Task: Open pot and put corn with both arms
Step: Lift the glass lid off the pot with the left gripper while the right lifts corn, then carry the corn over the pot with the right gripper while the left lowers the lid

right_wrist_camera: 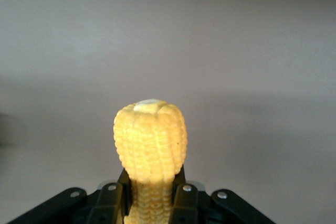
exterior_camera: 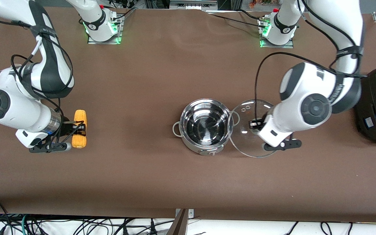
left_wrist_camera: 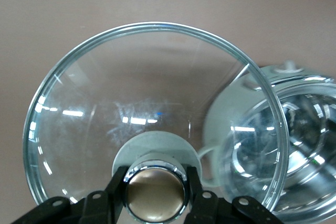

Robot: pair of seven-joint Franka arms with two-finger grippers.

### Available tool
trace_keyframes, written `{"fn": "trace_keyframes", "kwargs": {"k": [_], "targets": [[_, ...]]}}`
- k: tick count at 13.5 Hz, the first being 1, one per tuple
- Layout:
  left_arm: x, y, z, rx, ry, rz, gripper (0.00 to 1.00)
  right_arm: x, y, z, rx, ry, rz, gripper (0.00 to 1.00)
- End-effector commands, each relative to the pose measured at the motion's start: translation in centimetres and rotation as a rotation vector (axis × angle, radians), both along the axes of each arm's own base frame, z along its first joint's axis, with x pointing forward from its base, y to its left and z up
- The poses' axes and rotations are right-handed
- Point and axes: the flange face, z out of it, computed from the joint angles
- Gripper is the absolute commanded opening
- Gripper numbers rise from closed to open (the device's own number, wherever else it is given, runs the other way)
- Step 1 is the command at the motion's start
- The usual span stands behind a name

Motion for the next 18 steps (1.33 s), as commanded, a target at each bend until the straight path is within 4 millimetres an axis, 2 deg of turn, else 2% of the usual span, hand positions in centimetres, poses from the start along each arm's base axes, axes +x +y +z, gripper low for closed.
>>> {"fn": "trace_keyframes", "kwargs": {"k": [1,4,6,8,9,10,13,16,18], "targets": [[-3.0,3.1,3.1,-0.002,0.021,-0.055,0.0,-0.3,4.6,1.7,0.012,-0.006,-0.012,0.27],[-6.0,5.1,2.8,0.051,0.03,-0.089,0.0,-1.3,11.3,3.5,0.023,-0.035,-0.068,0.27],[-7.2,7.5,1.4,0.039,-0.002,-0.102,0.0,-1.9,15.6,4.0,0.037,-0.05,-0.116,0.27],[-7.9,10.5,-1.3,0.023,-0.035,-0.13,0.0,-2.6,20.3,4.4,0.059,-0.069,-0.177,0.27],[-8.2,11.4,-2.7,0.019,-0.04,-0.129,0.0,-3.0,22.5,4.3,0.071,-0.076,-0.199,0.27],[-8.2,12.0,-3.8,0.016,-0.052,-0.131,0.0,-3.1,24.4,4.5,0.088,-0.093,-0.202,0.27],[-9.2,12.4,-9.2,0.013,-0.12,-0.136,0.0,-4.4,29.8,4.0,0.148,-0.149,-0.183,0.26],[-9.4,13.6,-14.4,0.01,-0.172,-0.116,0.0,-5.5,33.4,2.4,0.196,-0.17,-0.163,0.26],[-9.2,14.6,-16.5,0.007,-0.191,-0.14,0.0,-5.8,34.8,1.9,0.271,-0.154,-0.187,0.26]]}}
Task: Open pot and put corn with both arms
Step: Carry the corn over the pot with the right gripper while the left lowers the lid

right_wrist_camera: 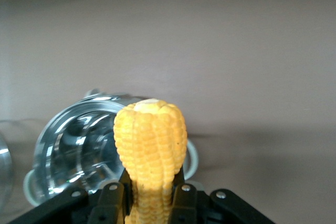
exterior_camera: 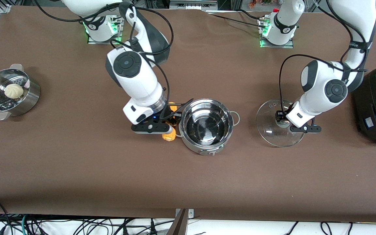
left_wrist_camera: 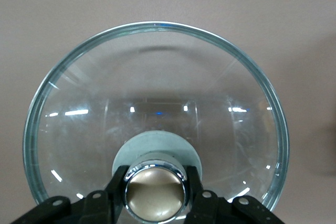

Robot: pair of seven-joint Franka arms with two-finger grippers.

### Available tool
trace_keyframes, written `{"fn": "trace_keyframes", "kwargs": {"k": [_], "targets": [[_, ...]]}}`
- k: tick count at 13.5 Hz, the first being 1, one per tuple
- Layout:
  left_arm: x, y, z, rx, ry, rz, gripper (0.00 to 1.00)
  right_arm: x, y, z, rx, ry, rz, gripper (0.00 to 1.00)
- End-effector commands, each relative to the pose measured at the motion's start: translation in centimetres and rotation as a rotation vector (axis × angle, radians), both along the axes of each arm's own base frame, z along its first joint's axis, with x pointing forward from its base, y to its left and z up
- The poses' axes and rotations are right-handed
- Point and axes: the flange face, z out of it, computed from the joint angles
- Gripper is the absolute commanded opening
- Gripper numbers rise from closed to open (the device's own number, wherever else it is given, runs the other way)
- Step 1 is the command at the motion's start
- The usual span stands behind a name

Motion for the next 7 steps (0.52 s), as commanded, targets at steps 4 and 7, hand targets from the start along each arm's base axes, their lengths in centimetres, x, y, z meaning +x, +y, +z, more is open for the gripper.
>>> {"fn": "trace_keyframes", "kwargs": {"k": [4,7], "targets": [[0.8,5.2,-2.8,-0.001,-0.04,-0.057,0.0,0.1,3.9,-3.0,0.126,-0.031,-0.022,0.26],[0.8,5.8,-3.6,-0.004,-0.035,-0.056,0.0,-1.3,7.6,-5.9,0.202,-0.06,-0.089,0.26]]}}
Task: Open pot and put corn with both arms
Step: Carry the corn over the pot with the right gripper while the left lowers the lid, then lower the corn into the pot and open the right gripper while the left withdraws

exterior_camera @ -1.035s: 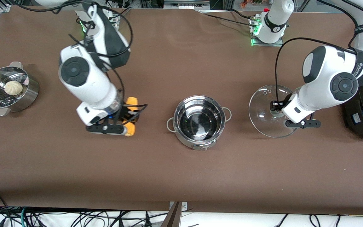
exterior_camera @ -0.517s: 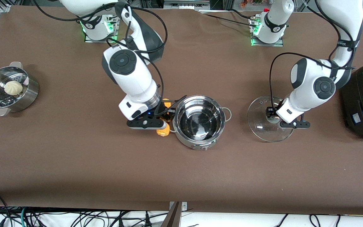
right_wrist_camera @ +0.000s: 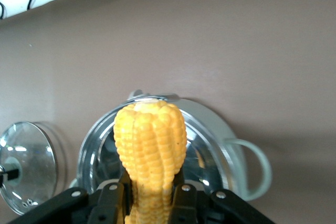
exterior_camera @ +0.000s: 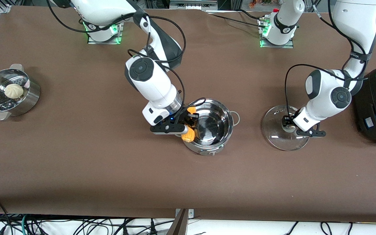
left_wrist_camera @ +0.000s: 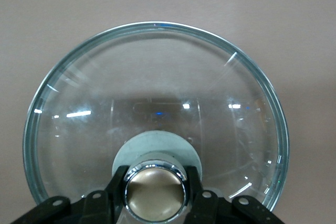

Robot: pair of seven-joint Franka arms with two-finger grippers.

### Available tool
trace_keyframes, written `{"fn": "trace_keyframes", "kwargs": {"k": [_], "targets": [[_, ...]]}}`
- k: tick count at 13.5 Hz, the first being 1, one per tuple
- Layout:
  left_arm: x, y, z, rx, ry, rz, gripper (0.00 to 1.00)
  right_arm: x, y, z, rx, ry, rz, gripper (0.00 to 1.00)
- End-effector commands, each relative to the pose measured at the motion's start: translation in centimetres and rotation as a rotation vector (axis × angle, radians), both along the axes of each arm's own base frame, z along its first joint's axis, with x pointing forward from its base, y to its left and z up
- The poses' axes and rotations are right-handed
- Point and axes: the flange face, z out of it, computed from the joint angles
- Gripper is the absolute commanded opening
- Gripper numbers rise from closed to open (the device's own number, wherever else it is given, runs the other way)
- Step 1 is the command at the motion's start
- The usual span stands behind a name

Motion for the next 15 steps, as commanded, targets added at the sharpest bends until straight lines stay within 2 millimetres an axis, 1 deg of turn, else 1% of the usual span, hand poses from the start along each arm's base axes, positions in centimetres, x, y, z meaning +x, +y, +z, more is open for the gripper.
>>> {"fn": "trace_keyframes", "kwargs": {"k": [1,2,3,4,5,6,7,9,10,11,13,14,15], "targets": [[0.3,-0.2,0.4,0.001,-0.016,-0.028,0.0,-0.8,3.3,-2.3,0.071,-0.027,-0.041,0.26],[0.2,-0.2,-0.3,0.001,-0.005,-0.025,0.14,-0.6,3.4,-3.2,0.08,-0.037,-0.046,0.26],[0.1,-0.2,-0.7,0.0,0.002,-0.025,0.5,-0.7,3.7,-3.8,0.085,-0.044,-0.045,0.26],[0.2,-0.1,-0.6,-0.001,0.001,-0.021,0.77,-1.0,4.1,-4.3,0.085,-0.043,-0.04,0.26],[0.3,0.2,-0.4,-0.001,0.002,-0.02,0.9,-1.1,4.2,-5.0,0.079,-0.036,-0.038,0.26],[0.4,0.5,0.3,0.0,-0.007,-0.015,1.0,-1.1,4.2,-5.4,0.076,-0.034,-0.037,0.26],[0.7,0.6,1.8,0.002,-0.032,-0.011,1.0,-1.1,4.3,-5.9,0.073,-0.028,-0.036,0.26],[0.9,0.6,5.7,0.005,-0.066,-0.015,1.0,-1.4,4.5,-6.5,0.069,-0.022,-0.032,0.26],[1.2,0.6,8.5,0.007,-0.077,-0.017,1.0,-1.4,4.6,-7.0,0.064,-0.018,-0.031,0.26],[0.9,0.6,11.1,0.009,-0.062,-0.012,1.0,-1.5,4.6,-7.2,0.063,-0.015,-0.031,0.26],[0.8,0.7,17.2,0.012,-0.09,-0.007,1.0,-1.9,4.9,-7.8,0.056,-0.007,-0.024,0.27],[0.8,0.7,20.1,0.012,-0.087,-0.005,1.0,-2.0,5.0,-8.0,0.056,-0.004,-0.025,0.35],[0.9,0.7,23.1,0.012,-0.058,0.012,1.0,-2.1,5.1,-8.1,0.053,-0.003,-0.022,0.65]]}}
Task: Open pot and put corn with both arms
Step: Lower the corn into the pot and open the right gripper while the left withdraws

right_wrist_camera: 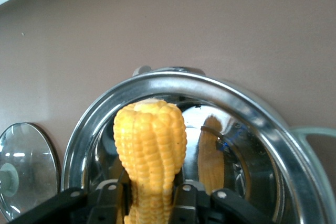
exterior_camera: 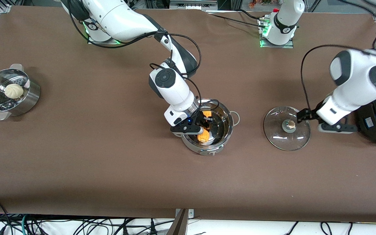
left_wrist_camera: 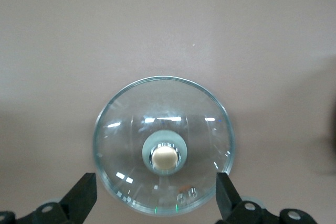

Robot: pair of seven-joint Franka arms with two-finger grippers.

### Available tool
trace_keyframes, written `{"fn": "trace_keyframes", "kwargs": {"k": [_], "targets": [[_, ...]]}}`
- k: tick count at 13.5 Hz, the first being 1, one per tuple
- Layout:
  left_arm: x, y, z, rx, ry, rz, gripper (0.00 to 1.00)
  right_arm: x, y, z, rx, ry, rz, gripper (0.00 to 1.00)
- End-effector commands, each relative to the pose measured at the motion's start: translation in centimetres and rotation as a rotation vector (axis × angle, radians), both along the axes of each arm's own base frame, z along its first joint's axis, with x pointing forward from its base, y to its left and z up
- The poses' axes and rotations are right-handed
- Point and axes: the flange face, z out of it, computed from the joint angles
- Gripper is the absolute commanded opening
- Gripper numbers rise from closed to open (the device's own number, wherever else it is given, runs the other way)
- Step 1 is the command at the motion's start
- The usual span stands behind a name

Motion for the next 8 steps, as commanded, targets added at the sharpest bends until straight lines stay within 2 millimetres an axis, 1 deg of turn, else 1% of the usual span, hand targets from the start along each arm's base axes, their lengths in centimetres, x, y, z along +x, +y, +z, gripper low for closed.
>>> {"fn": "trace_keyframes", "kwargs": {"k": [1,2,3,4,5,6,8], "targets": [[0.0,0.1,8.4,0.006,0.051,0.043,1.0,0.0,0.7,-0.1,0.016,0.003,-0.009,1.0],[0.1,0.2,11.4,0.006,0.067,0.065,1.0,0.0,0.7,-0.1,0.016,0.002,-0.009,1.0],[0.1,0.2,13.9,0.006,0.06,0.082,1.0,-0.3,1.0,-0.1,0.015,0.004,-0.003,1.0],[0.0,0.1,15.2,0.007,0.063,0.088,1.0,-0.4,1.1,-0.1,0.013,0.004,0.0,1.0],[-0.3,0.2,17.2,0.007,0.051,0.088,1.0,-0.5,1.2,0.1,0.012,0.005,0.002,1.0],[-0.5,0.4,18.6,0.007,0.042,0.09,1.0,-0.4,1.1,0.7,0.011,-0.001,0.003,1.0],[-1.2,0.3,20.2,0.02,0.021,0.087,1.0,-0.3,0.8,1.6,-0.005,0.009,0.008,1.0]]}}
